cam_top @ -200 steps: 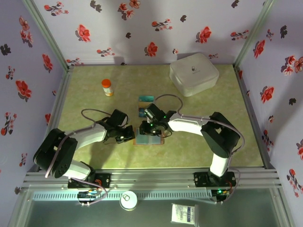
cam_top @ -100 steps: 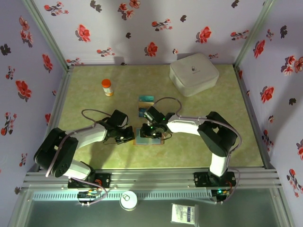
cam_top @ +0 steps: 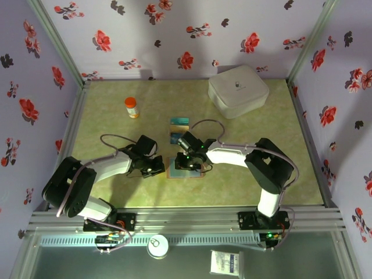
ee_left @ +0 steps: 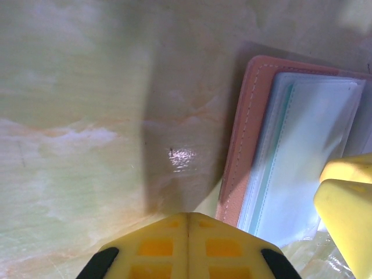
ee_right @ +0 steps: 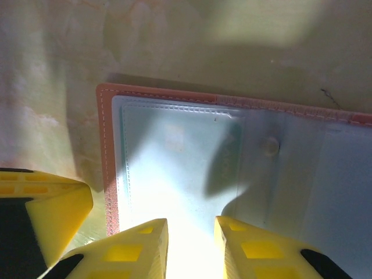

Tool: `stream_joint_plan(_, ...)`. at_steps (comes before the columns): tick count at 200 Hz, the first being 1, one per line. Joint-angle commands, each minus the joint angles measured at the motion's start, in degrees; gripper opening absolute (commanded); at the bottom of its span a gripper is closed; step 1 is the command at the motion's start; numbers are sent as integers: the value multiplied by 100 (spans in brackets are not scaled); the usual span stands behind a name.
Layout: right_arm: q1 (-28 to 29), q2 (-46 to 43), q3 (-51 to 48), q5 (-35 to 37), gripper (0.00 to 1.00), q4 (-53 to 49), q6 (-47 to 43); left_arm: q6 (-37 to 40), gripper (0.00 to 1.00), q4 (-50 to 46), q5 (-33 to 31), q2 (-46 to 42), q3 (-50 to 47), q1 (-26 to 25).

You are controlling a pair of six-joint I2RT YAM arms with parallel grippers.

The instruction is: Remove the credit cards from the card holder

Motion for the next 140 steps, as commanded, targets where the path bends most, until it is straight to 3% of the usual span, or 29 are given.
stream_joint_plan(1,40,-169,-150,155,28,-107,55,73,0,4,5,20,140,-39)
stream_joint_plan(64,36,-133,-169,75,28,-33,81,-105,0,287,352,47,411,-211)
stream_joint_plan(140,41,-384,-90,111,29,-180,77,-124,0,304,162,340,183,-241)
